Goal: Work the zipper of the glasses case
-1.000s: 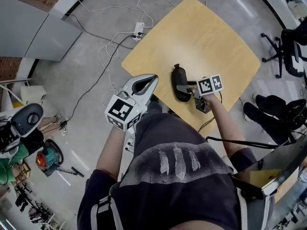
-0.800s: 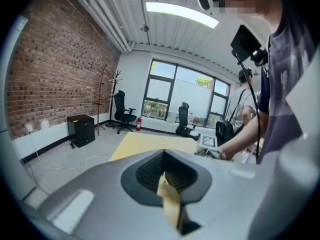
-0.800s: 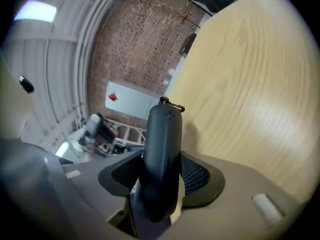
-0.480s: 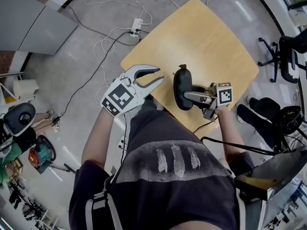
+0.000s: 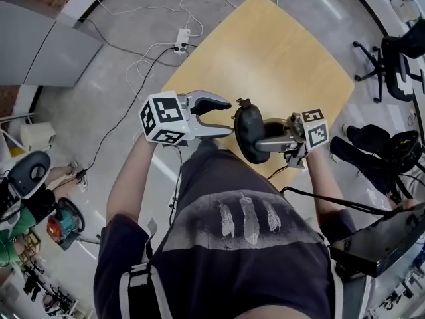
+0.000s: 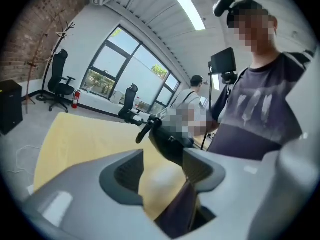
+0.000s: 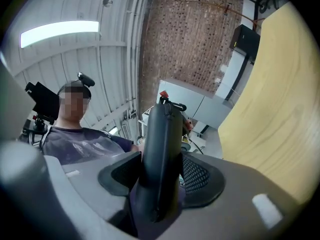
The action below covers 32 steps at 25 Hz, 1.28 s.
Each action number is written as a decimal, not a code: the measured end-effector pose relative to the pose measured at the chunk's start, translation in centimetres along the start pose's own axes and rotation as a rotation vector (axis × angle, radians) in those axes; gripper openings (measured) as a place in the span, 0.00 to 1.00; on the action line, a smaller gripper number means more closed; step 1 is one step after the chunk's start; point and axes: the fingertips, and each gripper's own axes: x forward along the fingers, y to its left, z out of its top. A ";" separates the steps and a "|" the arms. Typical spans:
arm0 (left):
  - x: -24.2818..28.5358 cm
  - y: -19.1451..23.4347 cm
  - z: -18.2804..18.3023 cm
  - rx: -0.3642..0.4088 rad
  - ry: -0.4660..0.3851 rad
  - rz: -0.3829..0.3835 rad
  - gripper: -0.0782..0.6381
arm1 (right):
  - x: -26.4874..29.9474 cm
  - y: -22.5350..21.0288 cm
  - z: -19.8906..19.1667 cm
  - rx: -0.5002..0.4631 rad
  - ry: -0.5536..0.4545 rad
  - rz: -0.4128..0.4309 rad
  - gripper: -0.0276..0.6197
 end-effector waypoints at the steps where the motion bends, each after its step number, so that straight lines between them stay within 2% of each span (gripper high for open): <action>1: 0.5 -0.4 0.2 0.005 -0.001 -0.013 0.43 | -0.4 0.2 -0.1 -0.003 0.001 0.004 0.42; 5: 0.9 -1.6 1.2 -0.022 -0.044 -0.081 0.31 | -1.0 0.7 -0.8 -0.013 0.020 0.003 0.42; 9: -0.4 -1.9 1.2 -0.046 -0.078 -0.116 0.29 | 0.1 0.3 -1.0 -0.027 0.052 -0.010 0.42; 11: -0.6 -1.8 1.1 -0.040 -0.072 -0.107 0.24 | 0.2 0.1 -0.9 -0.030 0.049 -0.022 0.42; 12: -0.7 -1.7 1.0 -0.035 -0.067 -0.101 0.16 | 0.1 0.0 -0.7 -0.030 0.045 -0.029 0.42; 18: -1.1 -1.2 0.5 0.003 -0.050 -0.025 0.15 | 0.3 -0.8 -0.5 -0.037 0.028 -0.058 0.41; 24: -0.5 -1.4 -0.4 0.115 0.085 0.132 0.14 | -0.9 -1.0 -0.3 -0.029 -0.049 -0.130 0.41; 32: -1.5 -1.7 0.2 0.022 -0.030 0.106 0.11 | 0.1 -0.6 0.2 -0.022 -0.091 -0.109 0.40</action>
